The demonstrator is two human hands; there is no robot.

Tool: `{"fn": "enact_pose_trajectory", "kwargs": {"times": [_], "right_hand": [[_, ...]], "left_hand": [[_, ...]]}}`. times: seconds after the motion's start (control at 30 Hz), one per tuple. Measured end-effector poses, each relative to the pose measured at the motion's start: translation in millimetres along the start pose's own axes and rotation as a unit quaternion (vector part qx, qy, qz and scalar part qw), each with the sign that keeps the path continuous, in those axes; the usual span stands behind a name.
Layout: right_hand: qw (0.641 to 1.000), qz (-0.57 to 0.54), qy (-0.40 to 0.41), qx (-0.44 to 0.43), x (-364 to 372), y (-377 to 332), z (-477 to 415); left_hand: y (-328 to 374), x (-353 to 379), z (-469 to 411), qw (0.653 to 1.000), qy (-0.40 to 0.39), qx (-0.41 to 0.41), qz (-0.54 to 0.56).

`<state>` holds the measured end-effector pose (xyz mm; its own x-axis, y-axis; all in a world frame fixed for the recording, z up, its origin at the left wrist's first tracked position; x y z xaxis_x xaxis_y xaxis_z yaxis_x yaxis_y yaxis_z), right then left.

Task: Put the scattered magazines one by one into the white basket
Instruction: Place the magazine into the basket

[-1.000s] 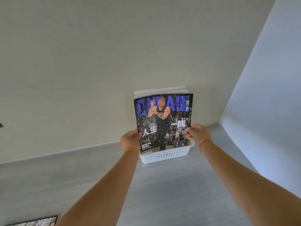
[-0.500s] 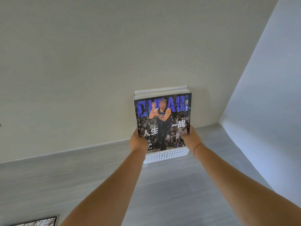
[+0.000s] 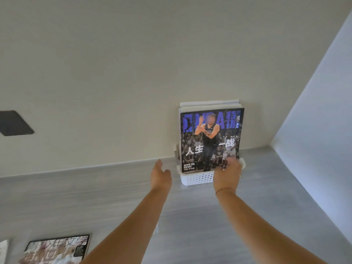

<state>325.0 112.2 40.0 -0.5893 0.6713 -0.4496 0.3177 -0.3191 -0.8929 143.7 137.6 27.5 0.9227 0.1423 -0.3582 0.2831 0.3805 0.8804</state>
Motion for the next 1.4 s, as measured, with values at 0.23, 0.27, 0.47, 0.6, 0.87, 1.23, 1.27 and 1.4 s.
{"fn": "enact_pose_trajectory", "kwargs": {"times": [0.23, 0.27, 0.47, 0.6, 0.87, 1.23, 1.27, 1.4], "right_hand": [[0.956, 0.008, -0.28, 0.086, 60.1, 13.5, 145.6], [0.945, 0.018, -0.311, 0.1, 70.0, 15.3, 168.4], [0.902, 0.057, -0.405, 0.138, 116.3, 7.6, 293.6], [0.901, 0.069, -0.409, 0.131, 129.0, -1.4, 362.6], [0.857, 0.089, -0.501, 0.076, 158.2, -29.1, 466.6], [0.833, 0.075, -0.537, 0.108, 200.0, -47.1, 540.4], [0.831, 0.076, -0.539, 0.114, 202.8, -47.1, 541.6], [0.842, 0.079, -0.515, 0.142, 209.5, -46.1, 544.3]], "left_hand": [[-102.2, -114.7, 30.5, 0.994, 0.098, -0.053, -0.007], [-115.1, -133.9, 33.9, 0.992, 0.108, -0.058, -0.014], [-179.3, -250.7, 57.8, 0.981, 0.161, -0.083, -0.07], [-217.6, -313.8, 77.2, 0.973, 0.179, -0.099, -0.108], [-277.1, -422.3, 96.8, 0.943, 0.241, -0.165, -0.161], [-314.4, -492.4, 108.9, 0.908, 0.265, -0.295, -0.134], [-316.3, -494.8, 107.1, 0.908, 0.268, -0.295, -0.128], [-327.9, -503.1, 92.8, 0.918, 0.261, -0.295, -0.044]]}}
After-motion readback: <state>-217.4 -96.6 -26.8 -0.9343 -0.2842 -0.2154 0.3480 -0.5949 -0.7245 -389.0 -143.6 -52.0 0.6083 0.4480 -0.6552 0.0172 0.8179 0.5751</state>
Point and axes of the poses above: each hand's wrist, its own z-axis away from the middle knuckle, its own x-axis out of the palm, y = z × x, the point moved 1 cm from there along -z, towards the middle knuckle, and after that the axes turned 2 degrees about y, right-handed, at the moved point
